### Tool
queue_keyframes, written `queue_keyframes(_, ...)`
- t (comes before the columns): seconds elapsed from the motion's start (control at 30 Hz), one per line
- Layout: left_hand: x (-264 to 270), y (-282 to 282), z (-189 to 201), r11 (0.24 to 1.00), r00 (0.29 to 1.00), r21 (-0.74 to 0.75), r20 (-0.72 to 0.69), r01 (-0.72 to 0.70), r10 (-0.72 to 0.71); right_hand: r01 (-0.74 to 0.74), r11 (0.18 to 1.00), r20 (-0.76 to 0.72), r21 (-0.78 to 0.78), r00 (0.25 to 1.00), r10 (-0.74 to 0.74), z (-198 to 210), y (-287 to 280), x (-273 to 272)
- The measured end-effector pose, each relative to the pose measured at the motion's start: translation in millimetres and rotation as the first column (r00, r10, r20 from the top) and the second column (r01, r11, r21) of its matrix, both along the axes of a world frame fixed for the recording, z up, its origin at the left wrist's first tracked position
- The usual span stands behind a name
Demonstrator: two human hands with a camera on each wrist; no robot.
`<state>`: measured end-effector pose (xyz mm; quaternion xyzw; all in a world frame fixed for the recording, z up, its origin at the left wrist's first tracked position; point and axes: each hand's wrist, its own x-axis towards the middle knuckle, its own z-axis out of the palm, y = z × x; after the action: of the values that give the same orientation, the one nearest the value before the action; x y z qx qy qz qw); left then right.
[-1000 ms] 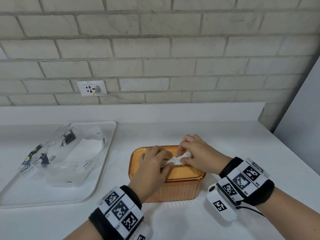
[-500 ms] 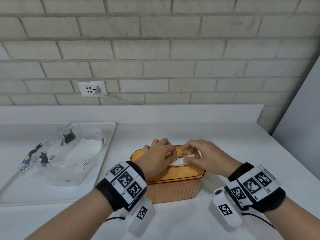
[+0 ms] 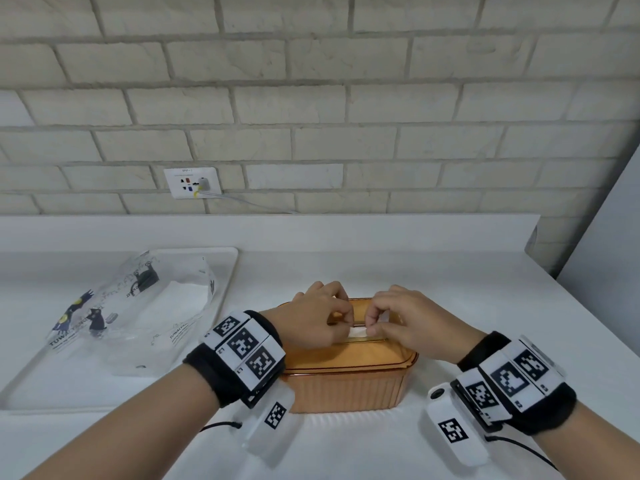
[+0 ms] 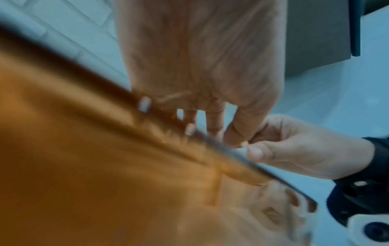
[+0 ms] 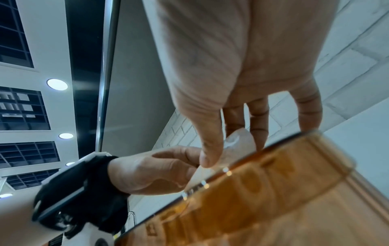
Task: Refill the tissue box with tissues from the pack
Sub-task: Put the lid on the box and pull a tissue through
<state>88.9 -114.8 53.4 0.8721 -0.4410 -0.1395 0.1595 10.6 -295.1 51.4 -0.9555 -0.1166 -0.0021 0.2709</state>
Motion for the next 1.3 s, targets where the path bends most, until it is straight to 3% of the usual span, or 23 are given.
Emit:
queue_keyframes(0.17, 6, 13, 5, 0.996, 0.999, -0.084, 0.034, 0.044, -0.041, 0.088, 0.996, -0.03, -0.019, 0.996, -0.089, -2, -3, 2)
queue_keyframes(0.27, -3, 18, 10, 0.989, 0.996, -0.124, 0.04, 0.079, -0.074, 0.038, 0.995, -0.057, -0.096, 0.997, -0.043, -4, 0, 7)
queue_keyframes(0.37, -3, 22, 11, 0.999, 0.997, 0.019, 0.066, 0.05, -0.051, -0.027, 0.992, -0.037, -0.121, 0.999, 0.023, -3, -2, 10)
queue_keyframes(0.5, 11, 28, 13, 0.975, 0.975, 0.221, 0.209, 0.025, -0.072, -0.026, 0.994, -0.028, -0.104, 0.999, 0.023, -2, -5, 7)
queue_keyframes(0.63, 12, 29, 20, 0.965, 0.912, 0.261, 0.397, -0.005, -0.102, 0.023, 0.998, -0.017, -0.053, 1.0, -0.023, -2, -4, 5)
queue_keyframes(0.73, 1, 28, 20, 0.975, 0.885, 0.219, 0.46, -0.03, -0.076, 0.047, 0.997, -0.016, -0.054, 0.999, -0.048, -2, -4, 5)
queue_keyframes(0.87, 2, 38, 24, 0.992, 0.941, 0.109, 0.338, -0.058, 0.018, 0.059, 0.998, -0.022, -0.036, 0.998, -0.059, -3, -3, 5)
queue_keyframes(0.97, 17, 52, 24, 0.993, 0.995, 0.104, 0.089, -0.058, 0.049, 0.065, 0.998, -0.027, -0.001, 0.998, -0.065, -1, -6, 4)
queue_keyframes(1.03, 23, 57, 21, 0.995, 0.999, 0.088, -0.018, -0.043, 0.044, 0.059, 0.998, -0.052, 0.038, 0.997, -0.057, 2, -9, 1)
queue_keyframes(1.3, 34, 67, 10, 0.989, 0.976, -0.076, -0.186, -0.131, 0.115, 0.142, 0.971, -0.059, 0.191, 0.989, -0.133, -5, -19, 0)
